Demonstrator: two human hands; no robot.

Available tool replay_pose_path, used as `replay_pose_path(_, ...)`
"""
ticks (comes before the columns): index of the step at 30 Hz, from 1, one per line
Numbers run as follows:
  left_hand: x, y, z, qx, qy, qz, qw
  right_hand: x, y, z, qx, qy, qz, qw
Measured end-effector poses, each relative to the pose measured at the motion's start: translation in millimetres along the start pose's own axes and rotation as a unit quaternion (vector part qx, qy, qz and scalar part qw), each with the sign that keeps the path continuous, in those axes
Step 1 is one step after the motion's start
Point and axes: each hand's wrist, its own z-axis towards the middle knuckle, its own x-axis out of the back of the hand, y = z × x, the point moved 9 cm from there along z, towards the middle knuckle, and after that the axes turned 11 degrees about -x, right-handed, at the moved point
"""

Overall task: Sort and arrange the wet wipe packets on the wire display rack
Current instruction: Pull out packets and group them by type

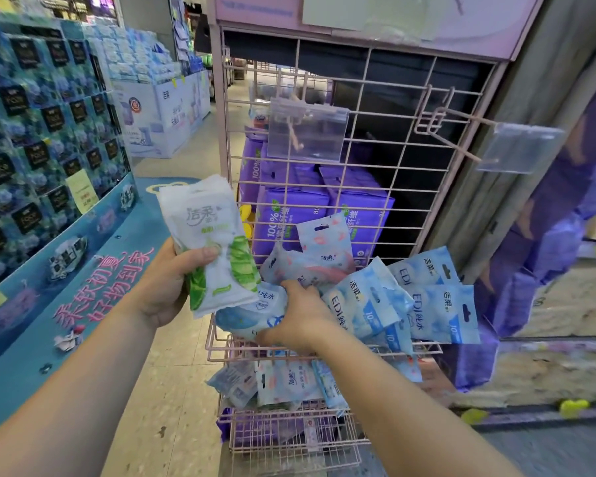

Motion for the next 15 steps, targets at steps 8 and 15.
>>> replay_pose_path(8, 3.5, 19.7, 5.7, -0.015, 0.025, -0.065, 0.997, 94.6, -7.1, -60.8, 0.13, 0.219, 0.021, 0.967)
replay_pose_path(15, -36.9, -6.7, -3.4, 0.01, -0.017, -0.023, 1.0, 212.9, 72.6, -58.7, 0.053, 0.316, 0.07, 0.945)
